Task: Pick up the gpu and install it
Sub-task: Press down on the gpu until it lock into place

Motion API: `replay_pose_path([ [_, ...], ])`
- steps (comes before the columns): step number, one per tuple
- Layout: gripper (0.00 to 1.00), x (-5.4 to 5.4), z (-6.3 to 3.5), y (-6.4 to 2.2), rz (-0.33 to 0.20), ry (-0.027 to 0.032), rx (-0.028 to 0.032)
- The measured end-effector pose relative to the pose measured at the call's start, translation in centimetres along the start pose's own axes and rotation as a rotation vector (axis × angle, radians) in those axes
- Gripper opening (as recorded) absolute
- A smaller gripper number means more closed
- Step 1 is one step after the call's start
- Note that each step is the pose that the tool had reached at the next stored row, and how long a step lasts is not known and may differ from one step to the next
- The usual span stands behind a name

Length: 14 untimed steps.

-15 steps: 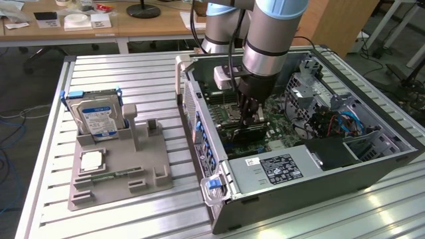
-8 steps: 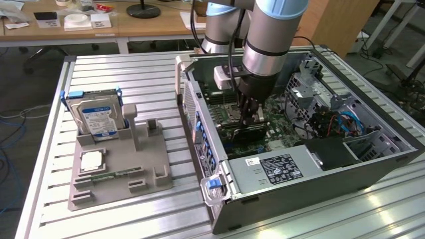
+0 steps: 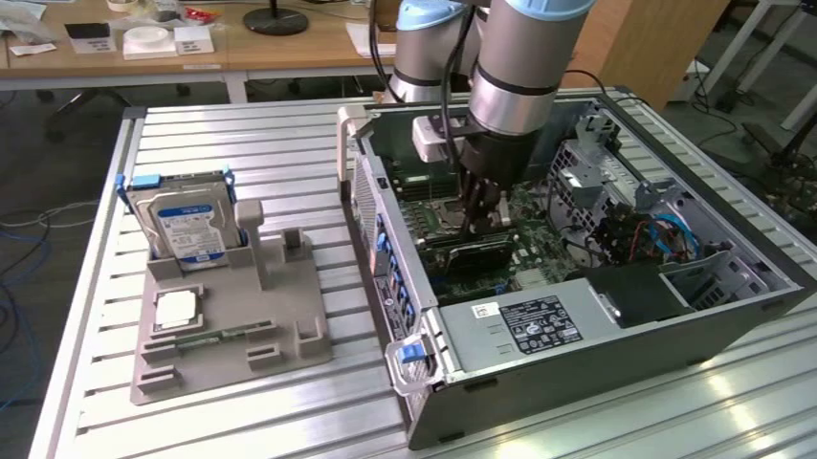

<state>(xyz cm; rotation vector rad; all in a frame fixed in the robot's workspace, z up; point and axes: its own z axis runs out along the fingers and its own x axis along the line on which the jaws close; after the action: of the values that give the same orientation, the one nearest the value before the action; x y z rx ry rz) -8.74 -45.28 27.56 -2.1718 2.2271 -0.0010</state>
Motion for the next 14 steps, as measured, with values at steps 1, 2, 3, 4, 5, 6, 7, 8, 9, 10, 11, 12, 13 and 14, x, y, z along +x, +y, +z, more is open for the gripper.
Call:
replay_pose_path([
  [1,0.11,0.0,-0.20,-0.01,0.000,0.0005,0.0000],
  [2,0.11,0.0,-0.40,-0.01,0.000,0.0012,0.0000],
  [3,0.11,0.0,-0.60,-0.01,0.000,0.0018,0.0001],
  [4,0.11,0.0,-0.79,-0.01,0.000,0.0026,0.0001],
  [5,0.11,0.0,-1.00,-0.02,0.000,0.0034,0.0001],
  [6,0.11,0.0,-1.22,-0.03,0.000,0.0043,0.0002],
  [7,0.11,0.0,-1.42,-0.03,0.000,0.0051,0.0003],
  [8,0.11,-0.1,-1.61,-0.03,0.000,0.0058,0.0003],
  [9,0.11,-0.1,-1.80,-0.04,0.000,0.0065,0.0004],
  [10,0.11,-0.1,-1.99,-0.04,0.000,0.0071,0.0004],
  [11,0.11,-0.1,-2.19,-0.04,0.000,0.0079,0.0005],
  [12,0.11,-0.1,-2.39,-0.05,0.000,0.0086,0.0006],
  [13,0.11,-0.1,-2.60,-0.05,0.000,0.0093,0.0007],
  [14,0.11,-0.1,-2.81,-0.06,0.000,0.0101,0.0009],
])
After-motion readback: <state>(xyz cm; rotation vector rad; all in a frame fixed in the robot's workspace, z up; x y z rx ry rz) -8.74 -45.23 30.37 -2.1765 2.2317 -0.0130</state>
